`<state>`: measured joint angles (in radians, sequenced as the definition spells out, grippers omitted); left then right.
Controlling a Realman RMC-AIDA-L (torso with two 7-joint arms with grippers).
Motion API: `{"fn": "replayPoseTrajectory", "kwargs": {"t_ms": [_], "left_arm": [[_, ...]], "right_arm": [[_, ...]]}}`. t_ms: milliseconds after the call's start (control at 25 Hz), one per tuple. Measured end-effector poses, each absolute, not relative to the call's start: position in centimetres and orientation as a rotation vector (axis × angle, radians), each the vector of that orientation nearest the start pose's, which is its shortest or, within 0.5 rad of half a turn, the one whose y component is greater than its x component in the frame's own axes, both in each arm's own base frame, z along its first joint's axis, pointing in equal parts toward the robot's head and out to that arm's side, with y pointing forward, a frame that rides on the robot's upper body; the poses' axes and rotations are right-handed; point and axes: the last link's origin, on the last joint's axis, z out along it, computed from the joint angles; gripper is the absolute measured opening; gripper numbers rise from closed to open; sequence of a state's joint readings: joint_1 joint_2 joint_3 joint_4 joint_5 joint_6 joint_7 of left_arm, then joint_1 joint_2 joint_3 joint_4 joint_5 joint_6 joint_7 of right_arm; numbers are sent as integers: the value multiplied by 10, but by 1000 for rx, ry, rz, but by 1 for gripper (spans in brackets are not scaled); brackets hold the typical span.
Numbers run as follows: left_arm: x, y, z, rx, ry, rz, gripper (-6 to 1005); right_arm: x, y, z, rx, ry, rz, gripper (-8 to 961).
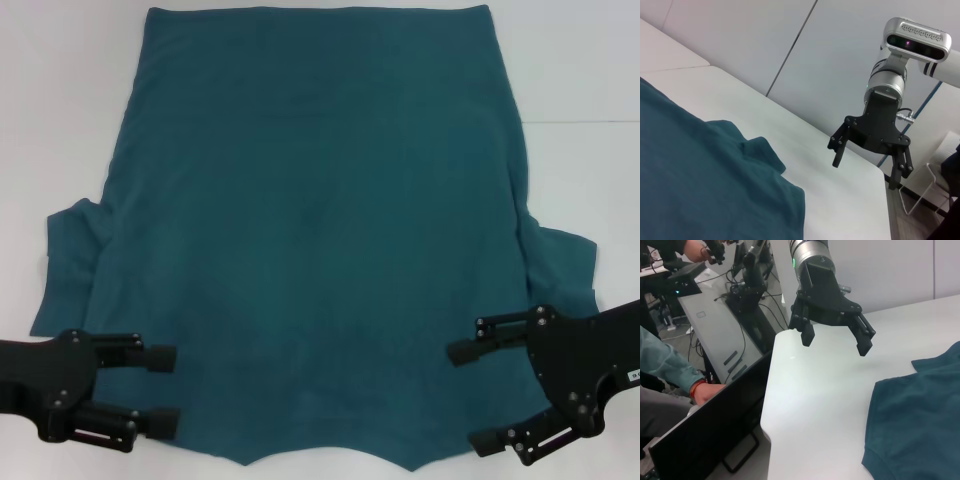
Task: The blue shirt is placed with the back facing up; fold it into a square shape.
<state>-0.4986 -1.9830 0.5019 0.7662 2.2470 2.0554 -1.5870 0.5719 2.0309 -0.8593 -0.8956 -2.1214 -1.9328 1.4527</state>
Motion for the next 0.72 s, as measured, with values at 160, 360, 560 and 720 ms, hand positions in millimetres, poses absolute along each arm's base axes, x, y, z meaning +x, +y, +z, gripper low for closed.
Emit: {"fn": "replayPoseTrajectory", "kwargs": {"t_ms": [160,360,560,720], "left_arm": [[-278,274,65,-2997,-887,-694,935],[-277,275,65,-2998,-886,-688,935],[-277,276,65,-2997,-891,-682,934],[-278,276,65,-2992,-897,-679,934]], "right_arm": [[223,305,28,-3212,255,466,941],[222,306,27,-3208,243,467,941],[222,307,27,-3207,242,466,941],[222,306,27,-3204,246,466,941]]}}
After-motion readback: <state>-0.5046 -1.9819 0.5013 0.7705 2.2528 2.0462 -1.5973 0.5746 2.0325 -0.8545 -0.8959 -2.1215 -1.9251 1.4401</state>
